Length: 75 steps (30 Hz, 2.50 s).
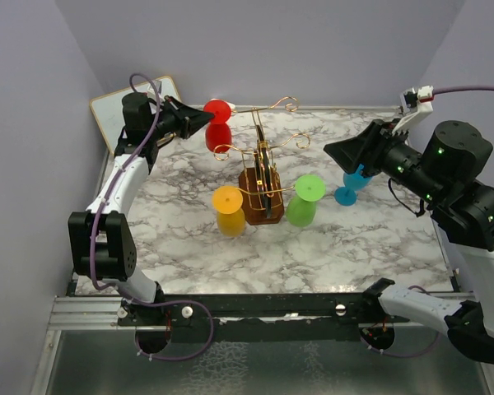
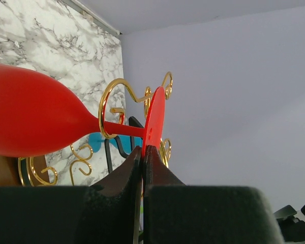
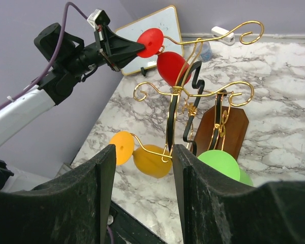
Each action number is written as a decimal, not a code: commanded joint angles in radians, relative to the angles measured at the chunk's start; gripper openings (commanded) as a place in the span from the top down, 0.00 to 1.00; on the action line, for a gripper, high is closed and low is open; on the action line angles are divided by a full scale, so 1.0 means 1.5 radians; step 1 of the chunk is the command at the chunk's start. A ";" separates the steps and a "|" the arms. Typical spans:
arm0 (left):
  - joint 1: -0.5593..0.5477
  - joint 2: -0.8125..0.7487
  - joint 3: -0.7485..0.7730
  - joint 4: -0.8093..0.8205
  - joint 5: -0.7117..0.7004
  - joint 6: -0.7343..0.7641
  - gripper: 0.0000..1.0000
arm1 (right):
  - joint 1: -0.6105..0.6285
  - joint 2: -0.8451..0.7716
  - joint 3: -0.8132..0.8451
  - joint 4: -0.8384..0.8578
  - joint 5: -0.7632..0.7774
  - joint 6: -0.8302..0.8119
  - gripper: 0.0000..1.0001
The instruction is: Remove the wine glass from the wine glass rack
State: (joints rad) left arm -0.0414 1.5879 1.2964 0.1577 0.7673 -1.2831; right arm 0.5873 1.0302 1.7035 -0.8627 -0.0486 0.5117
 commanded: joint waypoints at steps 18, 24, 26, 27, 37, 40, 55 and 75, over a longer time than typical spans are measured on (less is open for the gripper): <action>0.001 0.029 0.131 -0.092 -0.078 0.037 1.00 | 0.000 -0.017 -0.028 0.039 0.011 0.005 0.53; -0.011 0.051 0.151 -0.093 -0.076 0.039 1.00 | 0.000 -0.015 -0.031 0.042 0.015 0.000 0.53; -0.018 0.057 0.152 -0.089 -0.077 0.037 1.00 | 0.000 -0.015 -0.033 0.042 0.016 0.000 0.53; -0.022 0.060 0.152 -0.086 -0.077 0.036 1.00 | 0.000 -0.016 -0.034 0.043 0.016 -0.001 0.53; -0.066 0.045 0.128 -0.054 -0.033 0.016 1.00 | 0.000 -0.008 -0.040 0.041 0.006 0.001 0.53; -0.066 0.015 0.095 -0.066 -0.008 0.026 1.00 | 0.000 -0.008 -0.041 0.040 0.007 0.002 0.53; -0.026 -0.239 0.043 -0.358 -0.154 0.250 1.00 | 0.000 0.017 -0.028 0.027 -0.084 -0.025 0.51; -0.105 -0.380 -0.006 -0.060 0.169 0.218 1.00 | 0.000 0.138 -0.039 0.169 -0.615 -0.093 0.49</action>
State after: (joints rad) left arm -0.1577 0.9958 1.2942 0.0200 0.8623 -0.9516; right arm 0.5877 1.2133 1.6035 -0.6693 -0.8818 0.3935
